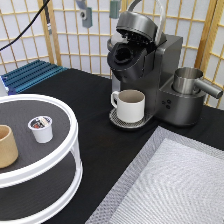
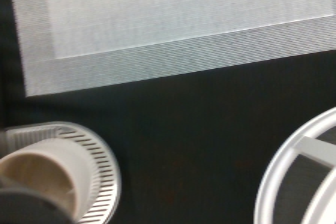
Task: Make coffee
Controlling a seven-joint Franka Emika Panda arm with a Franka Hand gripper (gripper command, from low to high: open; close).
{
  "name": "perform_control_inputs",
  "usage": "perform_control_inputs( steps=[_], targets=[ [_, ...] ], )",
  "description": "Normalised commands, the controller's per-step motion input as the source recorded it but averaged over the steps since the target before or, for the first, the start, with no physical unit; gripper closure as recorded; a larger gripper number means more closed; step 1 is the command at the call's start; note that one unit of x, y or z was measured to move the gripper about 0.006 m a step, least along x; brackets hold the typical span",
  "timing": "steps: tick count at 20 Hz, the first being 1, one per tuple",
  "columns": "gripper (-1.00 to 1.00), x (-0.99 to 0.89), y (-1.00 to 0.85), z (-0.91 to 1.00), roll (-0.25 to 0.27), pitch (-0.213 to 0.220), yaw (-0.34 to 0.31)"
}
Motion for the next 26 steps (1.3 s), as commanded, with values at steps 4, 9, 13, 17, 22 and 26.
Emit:
perform_control_inputs(
  steps=[4, 9, 13, 17, 22, 26],
  targets=[
    [-1.0, -0.43, -0.35, -0.41, 0.038, -0.111, -0.201],
    [-1.0, -0.45, -0.19, -0.28, 0.099, -0.061, -0.243],
    [-1.0, -0.39, -0.15, -0.31, 0.095, -0.066, -0.261],
    [-1.0, -0.3, -0.24, -0.5, 0.02, -0.127, -0.257],
    [-1.0, -0.13, -0.28, -0.57, 0.0, -0.211, -0.272],
    [-1.0, -0.01, -0.24, -0.38, 0.0, -0.259, -0.286]
  ],
)
